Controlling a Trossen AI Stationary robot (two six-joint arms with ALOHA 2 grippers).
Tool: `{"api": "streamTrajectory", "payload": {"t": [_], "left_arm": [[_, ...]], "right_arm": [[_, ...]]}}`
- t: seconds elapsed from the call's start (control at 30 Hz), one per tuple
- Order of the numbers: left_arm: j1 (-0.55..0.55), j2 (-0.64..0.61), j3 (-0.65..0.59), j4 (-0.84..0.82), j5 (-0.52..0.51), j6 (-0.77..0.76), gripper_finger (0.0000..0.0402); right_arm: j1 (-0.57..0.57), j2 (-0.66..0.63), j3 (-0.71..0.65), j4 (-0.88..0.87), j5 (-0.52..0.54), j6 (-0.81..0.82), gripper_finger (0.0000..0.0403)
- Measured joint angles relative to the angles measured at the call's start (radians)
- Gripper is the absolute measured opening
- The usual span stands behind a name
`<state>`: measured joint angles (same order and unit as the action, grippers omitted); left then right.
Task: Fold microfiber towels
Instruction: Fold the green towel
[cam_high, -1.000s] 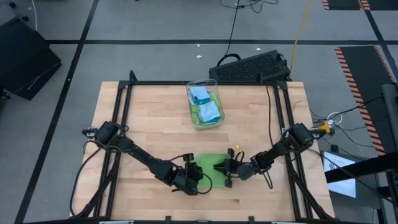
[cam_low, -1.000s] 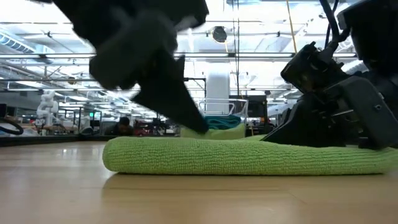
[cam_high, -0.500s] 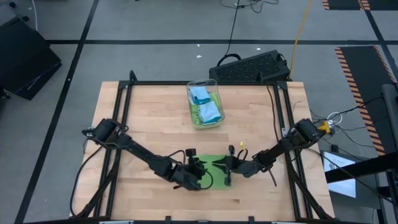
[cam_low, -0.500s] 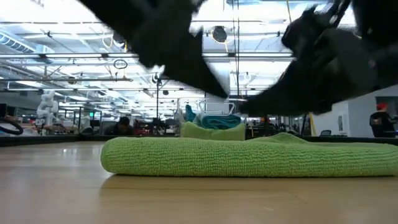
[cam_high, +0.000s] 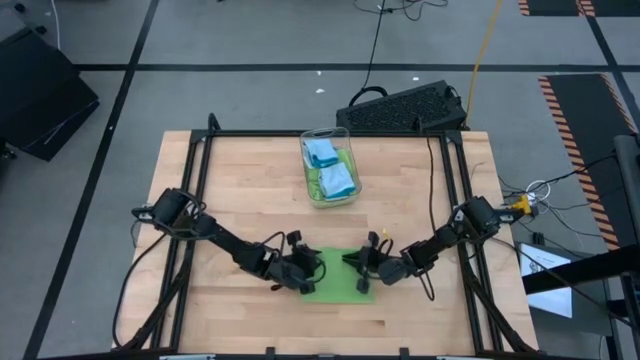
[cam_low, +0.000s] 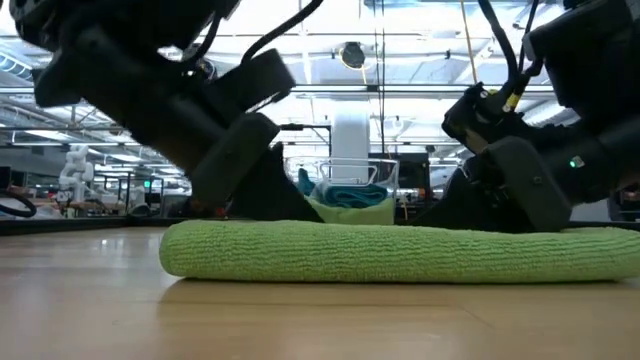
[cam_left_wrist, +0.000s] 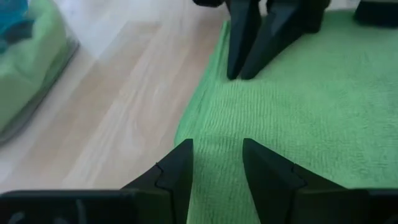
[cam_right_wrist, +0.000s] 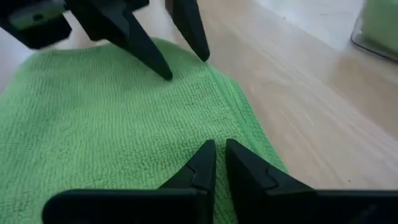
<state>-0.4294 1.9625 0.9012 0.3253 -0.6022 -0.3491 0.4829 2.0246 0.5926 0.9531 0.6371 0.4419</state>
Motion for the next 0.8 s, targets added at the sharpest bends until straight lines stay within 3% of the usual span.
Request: {"api": "streamTrajectory", "payload": {"t": [0.17, 0.4, 0.63, 0.8], "left_arm": [[0.017, 0.0, -0.037, 0.014, 0.051, -0.026, 0.0143], [-0.003, -0.091, -0.028, 0.011, 0.058, 0.076, 0.0143], [-0.046, -0.221, -0.027, 0.002, 0.033, 0.13, 0.0143], [-0.094, -0.231, -0.027, 0.055, 0.031, 0.13, 0.0143]], "right_arm": [[-0.004, -0.003, -0.001, 0.016, -0.005, 0.001, 0.0029], [0.013, -0.088, -0.005, 0.072, -0.018, -0.07, 0.0029], [0.082, -0.2, -0.01, 0.045, -0.039, -0.106, 0.0029], [0.134, -0.227, -0.01, 0.045, -0.066, -0.101, 0.0029]]}}
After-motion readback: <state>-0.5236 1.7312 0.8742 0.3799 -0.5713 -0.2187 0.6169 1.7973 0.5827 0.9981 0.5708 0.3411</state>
